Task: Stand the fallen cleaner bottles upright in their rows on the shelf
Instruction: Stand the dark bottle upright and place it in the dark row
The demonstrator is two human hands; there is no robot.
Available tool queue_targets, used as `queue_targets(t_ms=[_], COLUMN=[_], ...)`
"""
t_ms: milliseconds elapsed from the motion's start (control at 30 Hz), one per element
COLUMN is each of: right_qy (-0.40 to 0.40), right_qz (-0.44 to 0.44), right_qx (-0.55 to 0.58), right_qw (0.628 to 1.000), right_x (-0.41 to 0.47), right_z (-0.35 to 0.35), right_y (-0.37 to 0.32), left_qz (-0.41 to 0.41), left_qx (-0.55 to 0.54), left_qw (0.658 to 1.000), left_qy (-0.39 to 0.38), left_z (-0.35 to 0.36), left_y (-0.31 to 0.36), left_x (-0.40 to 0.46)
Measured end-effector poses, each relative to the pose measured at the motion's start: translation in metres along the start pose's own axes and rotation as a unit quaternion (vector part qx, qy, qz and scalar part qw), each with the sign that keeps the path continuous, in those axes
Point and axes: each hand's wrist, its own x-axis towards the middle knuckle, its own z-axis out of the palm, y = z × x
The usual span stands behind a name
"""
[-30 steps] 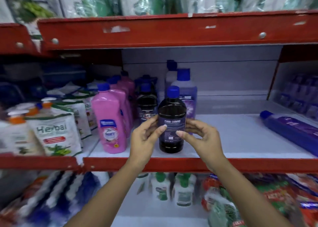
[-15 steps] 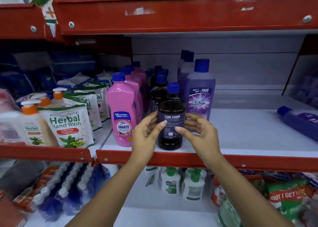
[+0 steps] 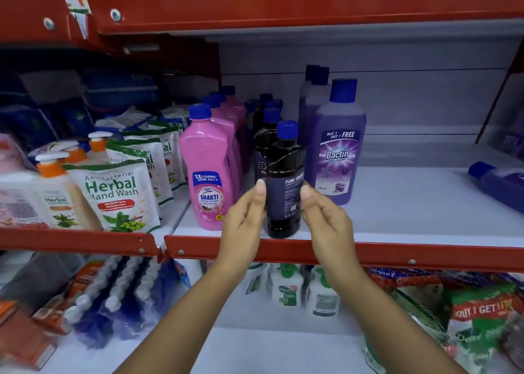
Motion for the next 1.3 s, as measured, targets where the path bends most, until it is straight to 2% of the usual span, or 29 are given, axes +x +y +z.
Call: queue_targets(t_ms=[133, 300, 400, 533, 800, 900, 1000, 1100, 1300], right_qy=[-0.050, -0.092, -0.096, -0.050, 0.003, -0.022, 0.009, -0.017, -0.032], right_qz=[0.087, 0.148, 0.162, 0.144, 0.086, 0.105, 0.104, 0.133, 0.127], right_qx=[0.063, 0.092, 0.088, 0.090, 0.183, 0.178, 0.178, 0.200, 0.154], right_qw=[0.993, 0.980, 0.978, 0.984, 0.979, 0.978, 0.978, 0.971, 0.979], right_x=[0.005, 0.017, 0.022, 0.014, -0.042, -0.035, -0.026, -0.014, 0.005], right_z=[0.001, 0.001, 0.002, -0.001, 0.021, 0.023, 0.019, 0.015, 0.017], right_y=[-0.008, -0.017, -0.024, -0.028, -0.011, -0.014, -0.012, -0.018, -0.020], left_qz=[-0.066, -0.081, -0.073, -0.082, -0.084, -0.080, -0.083, -0.089, -0.089], left_qx=[-0.036, -0.045, -0.030, -0.026, -0.104, -0.088, -0.077, -0.072, -0.080], left_qw=[0.997, 0.995, 0.996, 0.996, 0.987, 0.989, 0.990, 0.989, 0.988], left_qy=[-0.015, -0.048, -0.036, 0.007, -0.085, -0.092, -0.090, -0.091, -0.100], left_z=[0.002, 0.008, 0.011, 0.007, 0.017, 0.013, 0.007, 0.000, -0.001], left_y=[0.010, 0.015, 0.014, 0.014, 0.033, 0.032, 0.029, 0.023, 0.023], left_x=[-0.011, -0.032, -0.036, -0.023, 0.024, 0.021, 0.014, 0.008, -0.002])
